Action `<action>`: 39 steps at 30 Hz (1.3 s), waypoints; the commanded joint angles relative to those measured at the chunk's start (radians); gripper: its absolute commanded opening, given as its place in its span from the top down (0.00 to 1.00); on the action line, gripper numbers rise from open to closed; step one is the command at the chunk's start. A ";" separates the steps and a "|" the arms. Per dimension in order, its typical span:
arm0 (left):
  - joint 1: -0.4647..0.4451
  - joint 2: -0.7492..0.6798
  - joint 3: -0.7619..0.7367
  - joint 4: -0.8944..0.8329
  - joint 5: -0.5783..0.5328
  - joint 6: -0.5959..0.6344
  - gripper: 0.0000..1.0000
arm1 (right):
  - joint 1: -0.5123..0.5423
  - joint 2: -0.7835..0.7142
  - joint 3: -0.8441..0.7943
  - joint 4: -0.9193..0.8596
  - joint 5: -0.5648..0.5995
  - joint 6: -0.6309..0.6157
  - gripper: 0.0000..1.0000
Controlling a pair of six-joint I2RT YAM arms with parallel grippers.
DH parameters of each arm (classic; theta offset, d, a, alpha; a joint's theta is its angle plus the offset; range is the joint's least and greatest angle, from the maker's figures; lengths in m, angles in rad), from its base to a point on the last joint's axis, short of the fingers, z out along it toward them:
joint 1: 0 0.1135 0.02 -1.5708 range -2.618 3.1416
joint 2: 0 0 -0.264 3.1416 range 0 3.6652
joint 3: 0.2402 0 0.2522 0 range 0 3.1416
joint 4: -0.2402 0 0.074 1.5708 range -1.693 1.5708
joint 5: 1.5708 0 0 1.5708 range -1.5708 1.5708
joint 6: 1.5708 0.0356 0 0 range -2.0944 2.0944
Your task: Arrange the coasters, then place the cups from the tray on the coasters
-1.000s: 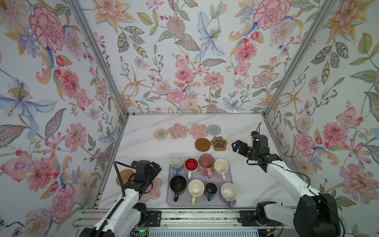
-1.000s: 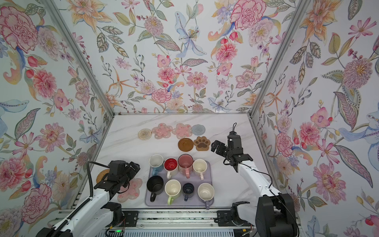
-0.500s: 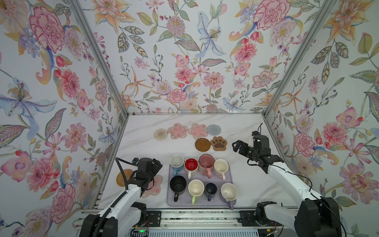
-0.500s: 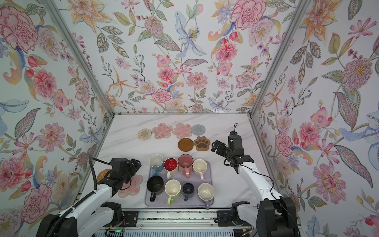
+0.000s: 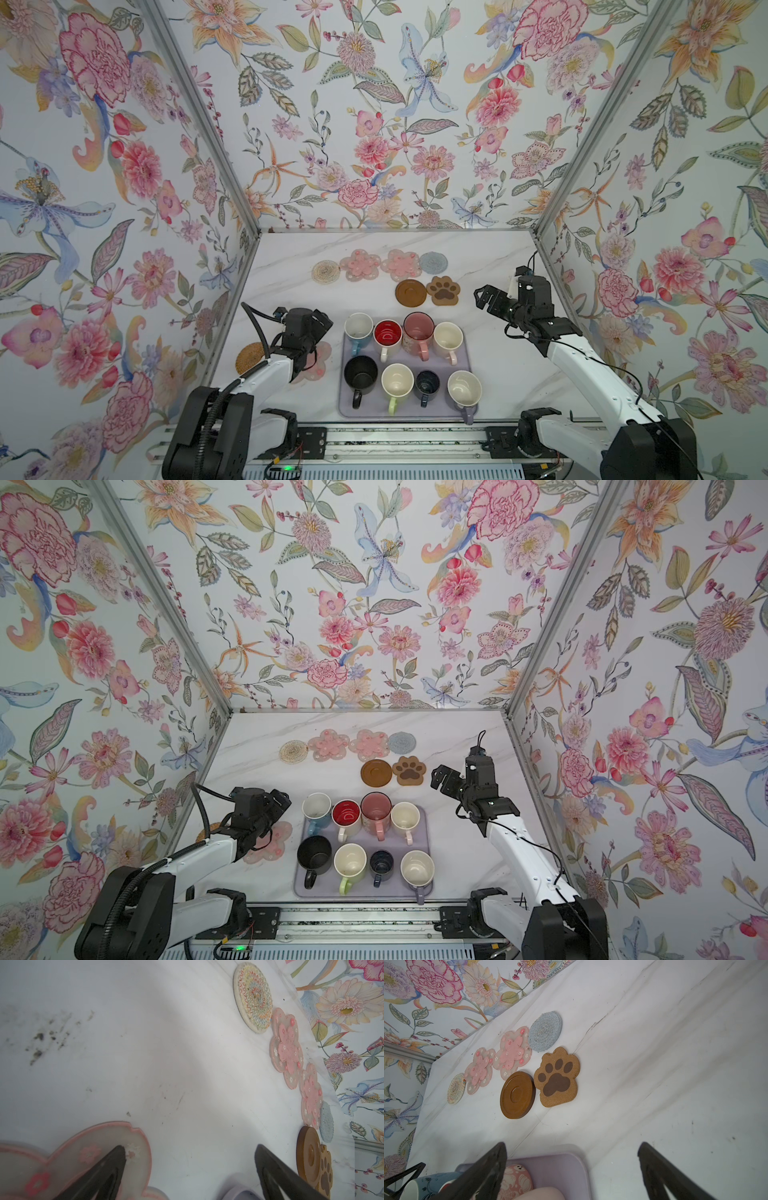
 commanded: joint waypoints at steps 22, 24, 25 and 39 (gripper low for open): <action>0.075 -0.052 0.272 -0.398 -0.008 0.187 0.01 | -0.020 0.005 0.010 -0.032 0.021 -0.046 0.01; 0.075 -0.126 0.236 -0.489 -0.006 0.165 0.01 | -0.022 0.008 0.005 -0.027 0.020 -0.046 0.01; 0.073 -0.166 0.210 -0.523 0.001 0.151 0.01 | -0.022 0.014 0.003 -0.021 0.017 -0.046 0.01; 0.069 -0.489 0.061 -0.863 0.006 0.069 0.01 | -0.021 0.068 -0.004 0.027 -0.019 -0.032 0.01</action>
